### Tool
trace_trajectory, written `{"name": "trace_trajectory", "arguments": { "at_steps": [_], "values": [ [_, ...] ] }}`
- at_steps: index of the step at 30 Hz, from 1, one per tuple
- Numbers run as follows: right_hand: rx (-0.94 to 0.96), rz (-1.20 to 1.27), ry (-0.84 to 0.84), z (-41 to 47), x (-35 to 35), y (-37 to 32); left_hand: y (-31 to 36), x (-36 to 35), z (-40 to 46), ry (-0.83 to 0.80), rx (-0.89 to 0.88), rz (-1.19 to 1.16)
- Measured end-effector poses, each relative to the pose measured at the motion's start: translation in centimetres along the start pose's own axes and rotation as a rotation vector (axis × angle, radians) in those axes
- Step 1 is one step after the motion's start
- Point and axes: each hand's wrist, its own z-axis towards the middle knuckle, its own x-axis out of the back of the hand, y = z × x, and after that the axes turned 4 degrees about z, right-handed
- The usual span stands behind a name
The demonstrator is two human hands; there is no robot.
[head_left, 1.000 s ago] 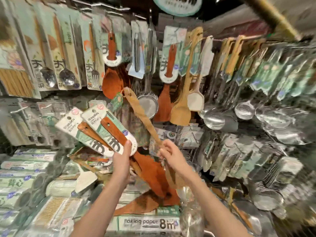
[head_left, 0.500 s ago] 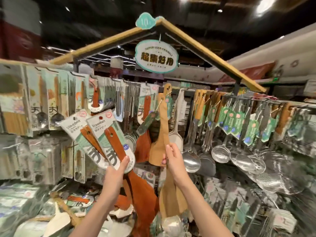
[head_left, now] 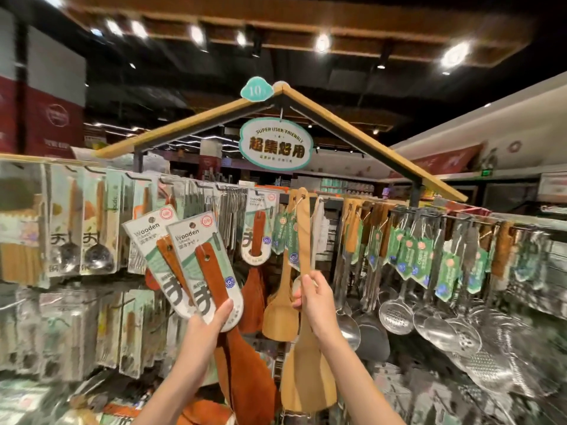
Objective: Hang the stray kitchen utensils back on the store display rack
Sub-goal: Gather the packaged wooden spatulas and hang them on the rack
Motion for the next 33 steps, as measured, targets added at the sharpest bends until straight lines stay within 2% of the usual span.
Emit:
{"name": "trace_trajectory", "arguments": {
  "at_steps": [8, 16, 23, 28, 31, 33],
  "values": [
    [-0.014, -0.057, 0.032, 1.4, -1.4, 1.0, 0.0, 1.0, 0.4, -0.009, -0.053, 0.031],
    [-0.171, -0.027, 0.124, 5.2, -2.0, 1.9, 0.1, 1.9, 1.9, -0.053, -0.1, 0.094],
    [-0.234, -0.231, 0.185, 9.3, -2.1, 3.3, 0.8, 1.7, 3.1, -0.095, -0.12, 0.06],
    [-0.324, -0.118, 0.226, 9.1, -1.7, 3.6, 0.8, 1.6, 3.7, -0.101, -0.128, 0.101],
    [-0.276, -0.064, 0.171, 7.3, -1.6, 2.9, 0.7, 1.4, 3.9, -0.131, -0.137, 0.099],
    [-0.207, -0.031, 0.051, 5.9, -2.2, 1.8, 0.6, 1.1, 4.1, -0.147, -0.144, 0.1]
  ]
}}
